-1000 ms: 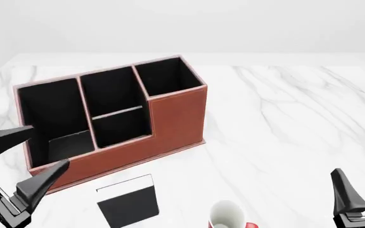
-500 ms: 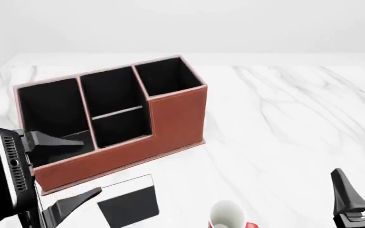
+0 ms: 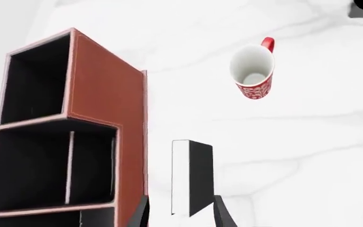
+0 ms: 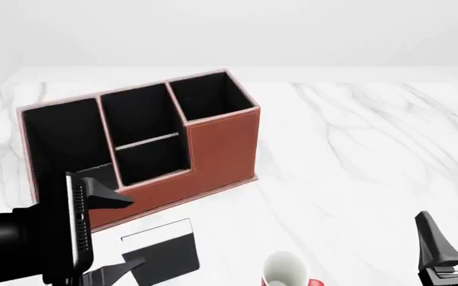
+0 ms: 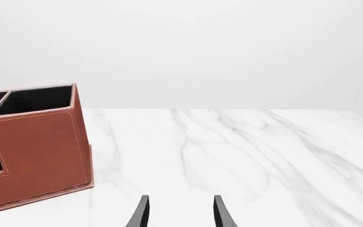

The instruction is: Pick up the book and place it in the front compartment of the caddy.

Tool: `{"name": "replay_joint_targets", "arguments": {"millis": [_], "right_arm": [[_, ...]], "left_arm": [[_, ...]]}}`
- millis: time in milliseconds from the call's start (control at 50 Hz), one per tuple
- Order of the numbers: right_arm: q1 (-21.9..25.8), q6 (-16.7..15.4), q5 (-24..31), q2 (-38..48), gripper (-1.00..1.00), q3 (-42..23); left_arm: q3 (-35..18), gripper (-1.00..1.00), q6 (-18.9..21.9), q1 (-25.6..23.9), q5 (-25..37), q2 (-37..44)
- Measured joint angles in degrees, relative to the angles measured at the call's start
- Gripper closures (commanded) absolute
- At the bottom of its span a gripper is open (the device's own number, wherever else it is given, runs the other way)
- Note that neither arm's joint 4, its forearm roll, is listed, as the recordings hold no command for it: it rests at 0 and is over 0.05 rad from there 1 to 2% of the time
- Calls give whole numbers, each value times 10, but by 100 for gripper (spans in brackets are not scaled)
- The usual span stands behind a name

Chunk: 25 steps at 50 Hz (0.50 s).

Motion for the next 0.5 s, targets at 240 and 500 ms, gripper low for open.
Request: {"name": "replay_joint_targets", "arguments": {"millis": [240, 500], "right_arm": [[0, 0, 0, 0, -100, 0], [0, 0, 0, 0, -100, 0]], "left_arm": [[-7, -100, 10, -1, -2, 23], [0, -100, 7, -1, -14, 40]]}}
